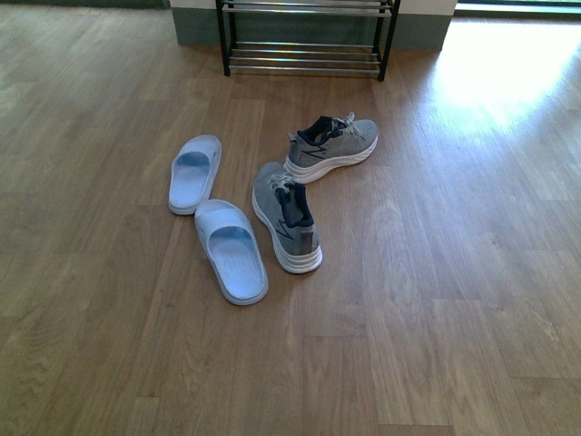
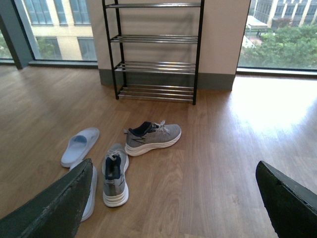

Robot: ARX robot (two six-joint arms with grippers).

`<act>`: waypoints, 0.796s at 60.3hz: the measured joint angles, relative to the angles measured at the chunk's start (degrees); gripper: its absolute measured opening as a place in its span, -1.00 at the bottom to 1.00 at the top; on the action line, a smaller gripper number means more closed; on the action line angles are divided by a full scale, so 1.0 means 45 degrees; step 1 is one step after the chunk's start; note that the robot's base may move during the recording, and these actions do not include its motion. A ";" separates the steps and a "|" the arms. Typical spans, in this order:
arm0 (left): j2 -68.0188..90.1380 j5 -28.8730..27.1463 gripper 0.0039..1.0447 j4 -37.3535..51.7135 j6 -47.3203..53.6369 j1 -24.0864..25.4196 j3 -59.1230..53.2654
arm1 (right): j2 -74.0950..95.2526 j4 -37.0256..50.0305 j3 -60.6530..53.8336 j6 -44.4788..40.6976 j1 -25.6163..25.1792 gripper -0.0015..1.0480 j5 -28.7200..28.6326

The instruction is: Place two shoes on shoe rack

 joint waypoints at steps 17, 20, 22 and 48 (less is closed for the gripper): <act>0.0000 0.0000 0.83 0.0000 0.0000 0.0000 0.0000 | 0.0000 0.0000 0.0000 0.0000 0.0000 0.82 0.0000; 0.0000 -0.0005 0.83 0.0000 0.0000 0.0000 0.0000 | 0.0000 0.0000 0.0000 0.0000 0.0000 0.82 0.0000; 0.0000 0.0000 0.83 -0.0005 0.0000 0.0000 0.0000 | 0.0000 0.0000 0.0000 0.0000 0.0000 0.82 0.0000; 0.0000 0.0000 0.83 0.0000 0.0000 0.0000 0.0000 | 0.0000 0.0000 0.0000 0.0000 0.0000 0.82 0.0000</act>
